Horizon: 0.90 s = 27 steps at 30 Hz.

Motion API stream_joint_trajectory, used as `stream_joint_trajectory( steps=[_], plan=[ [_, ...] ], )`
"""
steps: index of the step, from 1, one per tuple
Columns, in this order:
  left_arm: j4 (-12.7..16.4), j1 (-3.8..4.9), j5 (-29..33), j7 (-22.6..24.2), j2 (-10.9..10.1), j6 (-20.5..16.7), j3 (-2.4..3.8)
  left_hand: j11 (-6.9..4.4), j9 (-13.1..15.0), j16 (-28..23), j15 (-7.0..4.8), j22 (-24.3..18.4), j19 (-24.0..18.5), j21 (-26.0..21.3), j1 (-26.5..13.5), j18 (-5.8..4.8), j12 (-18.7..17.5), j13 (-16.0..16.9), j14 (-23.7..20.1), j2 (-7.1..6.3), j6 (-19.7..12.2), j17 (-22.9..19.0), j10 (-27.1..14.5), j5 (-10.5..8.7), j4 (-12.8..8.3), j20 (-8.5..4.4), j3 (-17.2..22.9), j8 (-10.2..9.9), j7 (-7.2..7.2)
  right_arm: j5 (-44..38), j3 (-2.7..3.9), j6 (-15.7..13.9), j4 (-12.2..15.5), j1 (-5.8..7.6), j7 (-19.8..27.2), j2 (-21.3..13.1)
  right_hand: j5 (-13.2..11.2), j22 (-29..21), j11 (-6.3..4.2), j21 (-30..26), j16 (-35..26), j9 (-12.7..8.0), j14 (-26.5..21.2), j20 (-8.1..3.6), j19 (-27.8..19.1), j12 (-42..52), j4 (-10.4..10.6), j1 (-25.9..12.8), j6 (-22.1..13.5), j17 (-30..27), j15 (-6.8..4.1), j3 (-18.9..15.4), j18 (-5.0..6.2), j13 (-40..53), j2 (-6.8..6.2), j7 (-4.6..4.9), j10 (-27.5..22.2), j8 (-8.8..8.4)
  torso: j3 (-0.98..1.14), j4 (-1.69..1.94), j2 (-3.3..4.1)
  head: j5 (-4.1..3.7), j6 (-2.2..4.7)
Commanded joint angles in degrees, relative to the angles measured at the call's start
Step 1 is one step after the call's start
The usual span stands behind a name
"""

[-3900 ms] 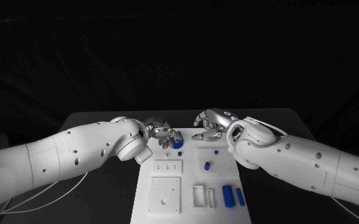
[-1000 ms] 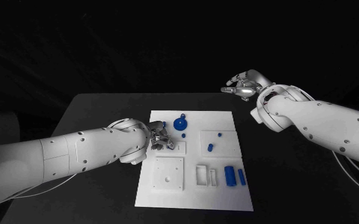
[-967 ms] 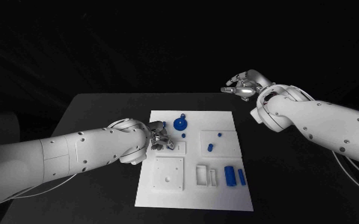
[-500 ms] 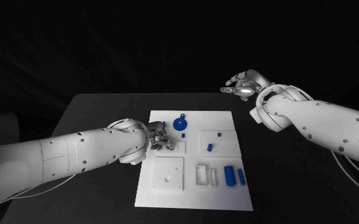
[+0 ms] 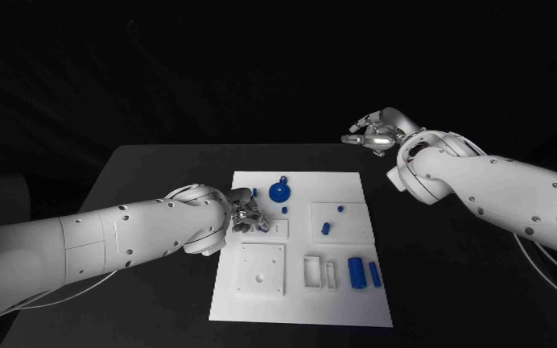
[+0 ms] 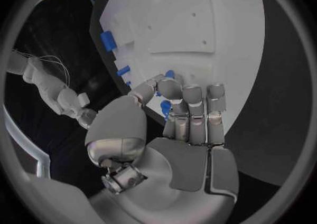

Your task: Assemble the parts on the task board

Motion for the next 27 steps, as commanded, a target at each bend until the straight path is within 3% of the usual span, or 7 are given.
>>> stream_joint_trajectory(
  steps=[1, 11, 27],
  plan=[
    [0.27, -0.09, -0.04, 0.34, -0.06, -2.41, 0.01, -1.97, 2.01, 0.51, -2.02, 0.78, 0.24, 0.37, -0.31, -0.24, 0.55, 0.11, 0.67, 1.01, 8.45, -0.11, -1.85, 1.25, -0.72, -8.47, 0.2, 0.03, -5.82, -0.07, 0.03, 0.24, 0.08, 0.01, 0.14, -0.01, 0.45, 0.26, -0.03, -0.19, -0.19, 0.09, -0.36, 0.23, 0.06, 0.31, 0.42, 0.57, -0.63, -0.09, 0.06, 0.01, 5.81, -0.08, 0.15, 0.84, -0.53, 0.31, 0.02, -0.03, 0.0, -0.01, -0.02],
    [0.37, -0.16, 0.23, 0.54, 0.04, -2.52, 0.01, -2.26, 2.23, 1.96, -2.23, 0.64, 0.29, 1.24, -2.1, -0.16, 2.45, 0.45, 0.78, 1.74, 9.31, -0.35, -2.01, 4.16, -1.84, -8.68, 0.36, 0.11, -6.1, -0.07, 0.03, 0.28, -0.03, 0.01, 0.08, 0.01, 0.7, 0.29, -0.02, -0.21, -0.18, 0.09, -0.36, 0.23, 0.06, 0.37, 0.47, 0.61, -0.64, -0.09, 0.06, -0.07, 5.81, -0.15, 0.14, 0.84, -0.56, 0.33, 0.01, -0.01, 0.01, -0.02, -0.16],
    [-0.06, -0.49, 0.78, 0.33, 0.52, -0.74, 0.01, -2.24, 2.02, 2.27, -2.27, 0.58, 0.25, 1.49, -2.73, -0.14, 2.92, 0.46, 0.65, 1.92, 9.32, -0.52, -2.18, 3.92, -1.97, -8.71, 0.45, 0.21, -6.09, -0.07, 0.03, 0.4, -0.05, 0.01, -0.07, 0.02, 0.99, 0.33, -0.02, -0.22, -0.17, 0.09, -0.36, 0.23, 0.07, 0.45, 0.53, 0.67, -0.66, -0.1, 0.06, -0.15, 5.81, -0.24, 0.14, 0.85, -0.59, 0.34, 0.0, -0.01, -0.02, -0.06, -0.16]
  ],
)
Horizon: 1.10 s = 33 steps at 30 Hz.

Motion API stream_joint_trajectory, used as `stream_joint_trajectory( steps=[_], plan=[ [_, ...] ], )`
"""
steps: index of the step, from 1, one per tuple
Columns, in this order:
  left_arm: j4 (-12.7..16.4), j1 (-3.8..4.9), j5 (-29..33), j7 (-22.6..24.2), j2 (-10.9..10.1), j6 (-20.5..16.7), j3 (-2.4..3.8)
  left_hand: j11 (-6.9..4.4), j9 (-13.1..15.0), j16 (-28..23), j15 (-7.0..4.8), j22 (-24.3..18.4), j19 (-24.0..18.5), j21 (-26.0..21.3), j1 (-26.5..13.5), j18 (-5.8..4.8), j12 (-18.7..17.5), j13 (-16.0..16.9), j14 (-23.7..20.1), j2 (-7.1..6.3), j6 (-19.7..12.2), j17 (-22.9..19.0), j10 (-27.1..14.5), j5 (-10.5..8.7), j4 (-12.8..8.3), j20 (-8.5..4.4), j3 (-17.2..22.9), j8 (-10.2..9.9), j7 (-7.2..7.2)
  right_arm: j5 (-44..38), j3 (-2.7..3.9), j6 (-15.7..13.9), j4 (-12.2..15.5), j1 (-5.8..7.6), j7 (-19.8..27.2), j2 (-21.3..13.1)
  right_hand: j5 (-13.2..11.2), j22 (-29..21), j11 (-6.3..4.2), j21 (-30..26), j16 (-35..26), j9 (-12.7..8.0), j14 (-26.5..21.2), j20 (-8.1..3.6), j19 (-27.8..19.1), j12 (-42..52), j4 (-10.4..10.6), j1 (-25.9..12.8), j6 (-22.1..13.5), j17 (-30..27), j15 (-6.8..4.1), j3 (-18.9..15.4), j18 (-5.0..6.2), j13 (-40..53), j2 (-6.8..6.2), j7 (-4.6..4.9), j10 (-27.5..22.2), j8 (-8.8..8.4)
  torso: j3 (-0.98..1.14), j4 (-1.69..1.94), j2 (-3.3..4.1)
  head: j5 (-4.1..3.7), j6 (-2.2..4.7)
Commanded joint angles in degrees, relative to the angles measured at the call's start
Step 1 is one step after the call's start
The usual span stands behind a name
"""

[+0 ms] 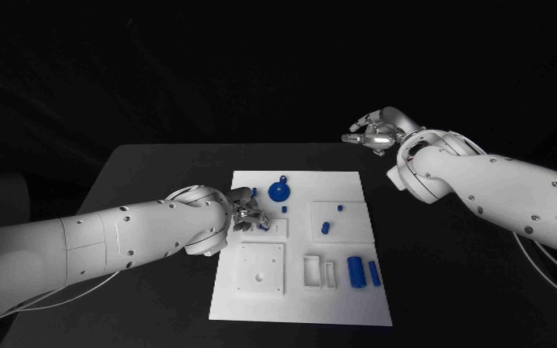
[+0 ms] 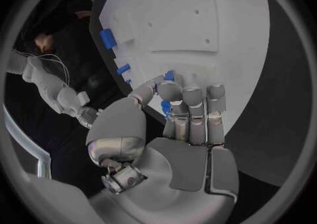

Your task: Assemble the parts on the task board

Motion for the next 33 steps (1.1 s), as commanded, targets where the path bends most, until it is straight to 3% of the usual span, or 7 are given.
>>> stream_joint_trajectory(
  steps=[1, 11, 33],
  plan=[
    [-0.07, -0.19, 0.53, 0.27, 0.21, 0.85, 0.03, -2.19, 0.05, 0.24, -2.25, 0.55, 0.25, 0.37, -0.22, -0.14, 0.32, 0.05, 0.65, 0.05, 9.32, -0.06, -2.11, -0.17, -0.82, -8.71, 0.71, 0.13, -6.09, -0.08, 0.03, 0.4, 0.06, 0.01, 0.05, 0.01, 0.32, 0.35, 0.18, -0.22, -0.16, 0.05, -0.36, 0.14, 0.15, 0.23, 0.38, 0.45, -0.55, -0.1, 0.06, 0.0, 5.8, -0.06, -0.08, 0.94, -0.39, 0.34, 0.0, -0.03, 0.01, 0.03, 0.01],
    [-0.2, -0.41, 0.5, 0.37, 0.22, 0.44, 0.03, -2.18, -0.24, 0.61, -2.31, 0.4, 0.14, 0.65, -0.73, -0.08, 0.83, -0.08, 0.49, 0.3, 9.33, -0.37, -2.34, -2.06, -0.56, -8.75, 0.95, 0.3, -6.09, -0.1, 0.02, 0.42, 0.08, 0.01, 0.02, -0.07, 0.43, 0.37, 0.19, -0.23, -0.16, 0.05, -0.36, 0.14, 0.16, 0.27, 0.39, 0.48, -0.57, -0.1, 0.06, -0.03, 5.8, -0.1, -0.08, 0.94, -0.4, 0.34, 0.01, -0.03, 0.03, -0.12, 0.0],
    [0.07, -0.43, 0.71, 0.93, 0.41, 3.03, 0.03, -2.31, -0.54, 1.66, -2.16, 0.2, 0.01, 1.09, -1.52, -0.06, 2.05, -0.04, 0.71, 0.45, 10.11, -0.6, -2.13, -1.49, -0.13, -8.73, 0.93, 0.96, -6.27, -0.11, 0.02, 0.49, -0.11, 0.0, -0.02, 0.04, 2.35, 0.52, 0.21, -0.31, -0.13, 0.07, -0.39, 0.17, 0.18, 0.59, 0.74, 0.64, -0.61, -0.12, 0.08, -0.32, 5.8, -0.52, 0.0, 0.96, -0.56, 0.4, 0.02, -0.06, 0.01, -0.17, -0.06]
  ],
)
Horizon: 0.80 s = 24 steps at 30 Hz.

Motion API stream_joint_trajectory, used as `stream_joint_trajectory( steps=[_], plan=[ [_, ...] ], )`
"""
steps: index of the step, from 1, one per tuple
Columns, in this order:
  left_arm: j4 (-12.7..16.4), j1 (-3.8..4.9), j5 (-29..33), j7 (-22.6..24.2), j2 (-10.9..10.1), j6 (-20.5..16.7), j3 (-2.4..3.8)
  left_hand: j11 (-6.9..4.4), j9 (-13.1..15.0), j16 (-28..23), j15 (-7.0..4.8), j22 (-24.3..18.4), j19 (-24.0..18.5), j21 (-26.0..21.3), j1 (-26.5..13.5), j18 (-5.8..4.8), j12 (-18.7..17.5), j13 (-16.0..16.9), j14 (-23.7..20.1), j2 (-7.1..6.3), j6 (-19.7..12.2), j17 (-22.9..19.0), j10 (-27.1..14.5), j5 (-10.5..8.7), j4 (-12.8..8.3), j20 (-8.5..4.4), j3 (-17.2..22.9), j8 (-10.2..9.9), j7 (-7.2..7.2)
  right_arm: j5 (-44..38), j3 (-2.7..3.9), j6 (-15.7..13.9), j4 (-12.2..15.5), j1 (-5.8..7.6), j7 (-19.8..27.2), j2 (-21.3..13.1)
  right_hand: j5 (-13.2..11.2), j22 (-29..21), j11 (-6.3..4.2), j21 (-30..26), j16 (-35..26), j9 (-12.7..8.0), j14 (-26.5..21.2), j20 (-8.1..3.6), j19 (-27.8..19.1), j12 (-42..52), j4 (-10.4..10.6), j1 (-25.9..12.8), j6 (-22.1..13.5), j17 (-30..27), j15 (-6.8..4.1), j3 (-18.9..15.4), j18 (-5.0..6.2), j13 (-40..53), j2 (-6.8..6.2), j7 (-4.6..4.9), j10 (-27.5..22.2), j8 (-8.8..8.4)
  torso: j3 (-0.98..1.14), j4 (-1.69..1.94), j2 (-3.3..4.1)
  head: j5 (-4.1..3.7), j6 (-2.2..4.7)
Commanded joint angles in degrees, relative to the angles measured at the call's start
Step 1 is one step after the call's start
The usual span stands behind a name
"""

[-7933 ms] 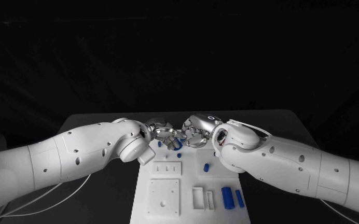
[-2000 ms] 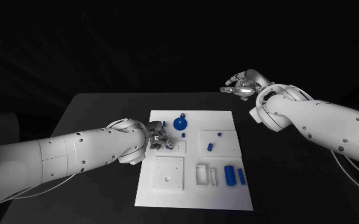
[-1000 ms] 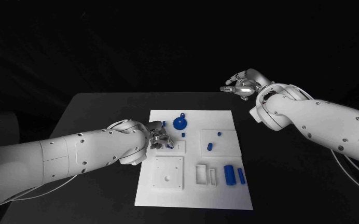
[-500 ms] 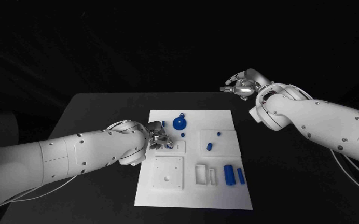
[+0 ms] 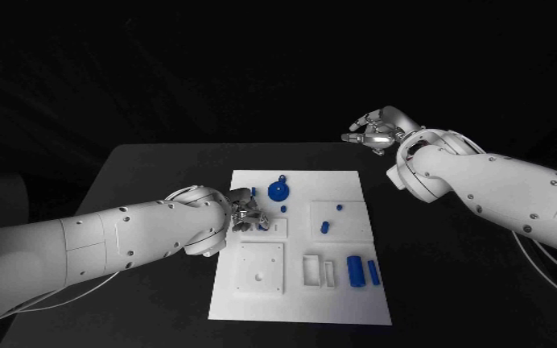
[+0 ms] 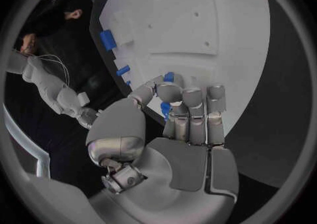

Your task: Assemble the parts on the task board

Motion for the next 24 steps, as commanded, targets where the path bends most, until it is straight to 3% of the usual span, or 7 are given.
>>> stream_joint_trajectory(
  steps=[1, 12, 24],
  plan=[
    [0.37, -0.16, 0.61, 0.75, 0.28, 2.34, -0.08, -2.32, -0.11, 0.43, -2.14, 0.21, 0.0, 0.37, -0.37, -0.06, 0.39, 0.05, 0.72, 0.62, 10.12, -0.07, -2.13, 0.35, 0.59, -8.73, -0.11, 0.37, -6.27, -0.12, 0.02, 0.47, 0.01, 0.0, 0.12, 0.04, 0.5, 0.54, 0.0, -0.31, -0.13, 0.08, -0.39, 0.16, 0.19, 0.38, 0.46, 0.65, -0.5, -0.08, 0.08, -0.02, 5.8, -0.1, 0.01, 0.79, -0.37, 0.2, 0.02, -0.02, 0.01, 0.02, 0.03],
    [0.3, -0.16, 0.46, 0.62, 0.51, 2.18, -0.08, -2.46, -0.3, 1.02, -2.1, 0.14, -0.02, 0.72, -0.72, 0.05, 1.16, 0.13, 0.77, 1.09, 10.34, -0.2, -2.26, 2.01, 0.48, -8.78, 0.07, 0.67, -6.4, -0.13, 0.02, 0.61, -0.07, 0.0, 0.03, 0.12, 1.16, 0.59, 0.0, -0.34, -0.12, 0.09, -0.4, 0.16, 0.2, 0.51, 0.56, 0.74, -0.52, -0.09, 0.08, -0.12, 5.8, -0.26, 0.01, 0.79, -0.42, 0.22, 0.04, 0.0, 0.01, 0.01, 0.04],
    [0.11, -0.17, 0.06, 0.22, 0.49, 2.57, -0.08, -2.67, -0.44, 1.88, -2.11, 0.01, 0.06, 1.35, -1.38, 0.2, 2.25, 0.08, 0.91, 2.18, 10.47, -0.52, -2.48, 5.18, -0.39, -8.8, 0.38, 1.28, -6.6, -0.16, 0.02, 0.59, -0.04, 0.0, -0.03, 0.03, 1.41, 0.61, 0.0, -0.36, -0.11, 0.09, -0.4, 0.16, 0.21, 0.56, 0.61, 0.75, -0.53, -0.09, 0.08, -0.16, 5.8, -0.33, 0.03, 0.79, -0.44, 0.23, 0.02, 0.01, -0.02, -0.06, -0.01]
  ],
)
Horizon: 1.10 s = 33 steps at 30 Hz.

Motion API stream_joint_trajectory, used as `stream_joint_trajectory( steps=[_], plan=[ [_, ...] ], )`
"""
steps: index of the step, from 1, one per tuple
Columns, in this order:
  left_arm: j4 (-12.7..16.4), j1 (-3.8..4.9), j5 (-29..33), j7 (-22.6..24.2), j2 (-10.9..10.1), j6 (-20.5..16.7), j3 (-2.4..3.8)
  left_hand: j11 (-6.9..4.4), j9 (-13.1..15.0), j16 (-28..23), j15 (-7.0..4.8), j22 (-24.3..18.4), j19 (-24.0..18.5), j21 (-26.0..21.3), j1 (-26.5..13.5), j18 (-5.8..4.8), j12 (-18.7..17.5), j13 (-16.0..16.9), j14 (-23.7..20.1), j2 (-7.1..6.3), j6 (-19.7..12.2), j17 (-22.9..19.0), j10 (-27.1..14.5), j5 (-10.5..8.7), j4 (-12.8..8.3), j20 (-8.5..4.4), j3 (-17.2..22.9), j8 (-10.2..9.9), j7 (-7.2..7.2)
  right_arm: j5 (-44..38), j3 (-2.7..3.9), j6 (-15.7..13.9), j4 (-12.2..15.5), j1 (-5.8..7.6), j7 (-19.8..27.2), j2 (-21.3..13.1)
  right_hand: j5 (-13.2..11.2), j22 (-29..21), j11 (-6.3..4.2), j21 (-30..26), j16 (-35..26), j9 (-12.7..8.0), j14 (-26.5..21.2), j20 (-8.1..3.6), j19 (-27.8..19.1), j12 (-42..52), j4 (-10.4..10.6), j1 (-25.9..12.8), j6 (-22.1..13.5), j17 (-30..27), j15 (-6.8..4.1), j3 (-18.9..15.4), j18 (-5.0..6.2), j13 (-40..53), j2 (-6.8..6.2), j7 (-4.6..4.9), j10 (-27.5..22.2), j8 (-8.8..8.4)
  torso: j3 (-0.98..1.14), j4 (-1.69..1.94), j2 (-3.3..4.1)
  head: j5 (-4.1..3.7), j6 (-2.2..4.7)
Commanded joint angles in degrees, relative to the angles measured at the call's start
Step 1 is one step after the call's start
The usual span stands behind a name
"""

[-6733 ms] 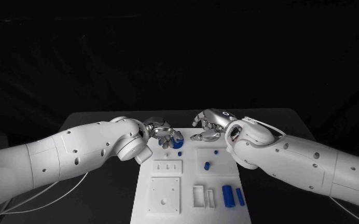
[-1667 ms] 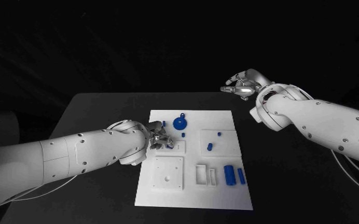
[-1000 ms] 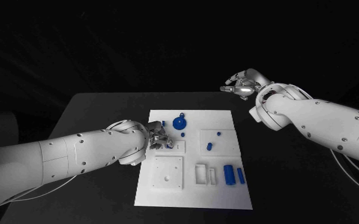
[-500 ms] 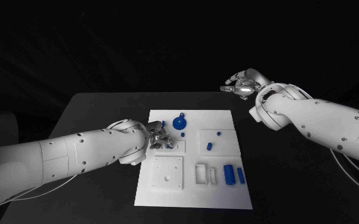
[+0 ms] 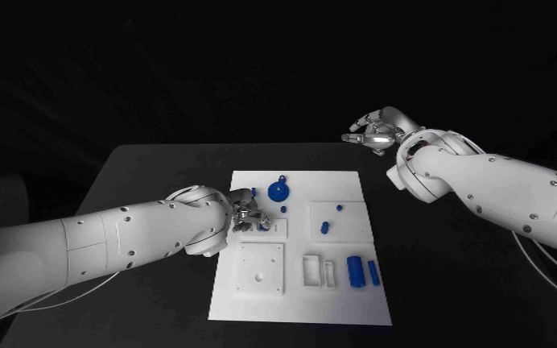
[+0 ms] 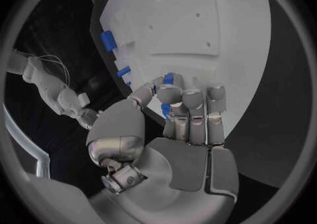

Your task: Assemble the parts on the task board

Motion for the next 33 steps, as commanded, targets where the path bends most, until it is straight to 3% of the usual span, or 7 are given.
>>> stream_joint_trajectory(
  steps=[1, 5, 13, 15, 28, 31, 33],
  plan=[
    [0.2, -0.2, 0.1, 0.2, 0.26, 2.07, -0.12, -2.68, -0.01, 0.2, -2.1, 0.01, 0.06, 0.16, 0.4, 0.22, 0.3, 0.01, 0.92, 0.88, 10.44, -0.09, -2.48, 0.42, -0.53, -8.8, 0.22, 0.36, -6.57, -0.16, 0.03, 0.53, 0.08, 0.0, 0.07, -0.02, 0.33, 0.58, 0.01, -0.36, -0.11, 0.09, -0.4, 0.07, 0.3, 0.36, 0.45, 0.76, -0.48, -0.09, 0.08, -0.01, 5.8, -0.05, 0.02, 0.77, -0.45, 0.25, -0.03, 0.03, 0.0, -0.04, -0.07],
    [0.19, -0.2, -0.08, 0.0, 0.17, 2.41, -0.11, -2.75, -0.02, 0.39, -2.09, -0.03, 0.09, 0.27, 0.28, 0.24, 0.53, -0.02, 0.97, 1.03, 10.47, -0.16, -2.52, 1.06, -0.72, -8.79, 0.32, 0.51, -6.62, -0.17, 0.03, 0.53, 0.09, 0.0, 0.06, -0.02, 0.45, 0.59, 0.01, -0.36, -0.11, 0.09, -0.4, 0.07, 0.3, 0.38, 0.46, 0.78, -0.48, -0.1, 0.08, -0.03, 5.8, -0.08, 0.02, 0.77, -0.46, 0.25, -0.01, 0.03, 0.0, -0.05, -0.09],
    [0.14, -0.2, -0.09, -0.35, 0.14, 3.23, -0.11, -3.0, 0.18, 1.37, -1.97, -0.23, 0.46, -0.2, -0.43, 0.23, 1.72, 0.03, 1.11, 1.22, 10.64, -0.32, -2.65, 5.86, -1.29, -8.56, 0.95, 1.36, -6.89, -0.2, 0.03, 0.53, 0.06, 0.0, 0.05, -0.05, 0.61, 0.6, 0.01, -0.37, -0.11, 0.09, -0.4, 0.07, 0.3, 0.41, 0.47, 0.82, -0.48, -0.1, 0.08, -0.06, 5.8, -0.12, 0.02, 0.77, -0.47, 0.26, -0.07, 0.02, -0.01, -0.06, -0.21],
    [0.17, -0.2, -0.09, -0.38, 0.16, 3.13, -0.11, -3.03, 0.2, 1.45, -1.95, -0.21, 0.5, -0.21, -0.5, 0.24, 1.84, 0.04, 1.11, 1.23, 10.64, -0.34, -2.68, 6.17, -1.3, -8.56, 0.95, 1.44, -6.9, -0.2, 0.03, 0.53, 0.07, 0.0, 0.05, -0.04, 0.62, 0.6, 0.01, -0.37, -0.11, 0.09, -0.4, 0.07, 0.3, 0.42, 0.47, 0.82, -0.48, -0.1, 0.08, -0.06, 5.8, -0.13, 0.02, 0.77, -0.48, 0.26, -0.07, 0.04, 0.0, -0.08, -0.2],
    [0.09, -0.2, -0.09, -0.48, 0.35, 2.49, -0.11, -3.08, 0.24, 1.67, -1.96, -0.14, 0.64, -0.18, -0.73, 0.26, 2.16, 0.06, 1.16, 1.39, 10.67, -0.4, -2.71, 6.59, -1.26, -8.55, 0.9, 1.66, -6.96, -0.21, 0.03, 0.54, -0.03, 0.0, 0.09, 0.08, 0.72, 0.62, 0.01, -0.38, -0.1, 0.1, -0.4, 0.07, 0.3, 0.45, 0.49, 0.84, -0.49, -0.1, 0.09, -0.1, 5.8, -0.16, 0.02, 0.78, -0.49, 0.26, -0.06, 0.05, 0.0, -0.06, -0.17],
    [0.11, -0.2, -0.04, -0.5, 0.43, 2.49, -0.1, -3.06, 0.24, 1.71, -1.99, -0.11, 0.72, -0.22, -0.99, 0.29, 2.34, -0.01, 1.08, 1.55, 10.53, -0.54, -2.82, 5.66, -1.22, -8.54, 0.81, 1.78, -6.94, -0.21, 0.03, 0.55, -0.05, -0.01, 0.1, 0.1, 0.74, 0.62, 0.01, -0.38, -0.1, 0.1, -0.4, 0.07, 0.3, 0.45, 0.49, 0.85, -0.49, -0.1, 0.09, -0.1, 5.8, -0.17, 0.02, 0.78, -0.49, 0.27, -0.07, 0.03, 0.03, -0.04, -0.17],
    [0.06, -0.2, 0.09, -0.47, 0.47, 2.41, -0.1, -3.01, 0.21, 1.73, -2.04, -0.08, 0.78, -0.3, -1.19, 0.32, 2.45, -0.15, 1.01, 1.7, 10.38, -0.72, -2.93, 3.85, -1.14, -8.52, 0.76, 1.89, -6.9, -0.21, 0.03, 0.56, -0.06, -0.01, 0.11, 0.1, 0.75, 0.62, 0.01, -0.38, -0.1, 0.1, -0.4, 0.07, 0.3, 0.46, 0.49, 0.85, -0.49, -0.1, 0.09, -0.11, 5.8, -0.18, 0.03, 0.78, -0.5, 0.27, -0.06, 0.0, 0.0, -0.02, -0.2]
  ],
)
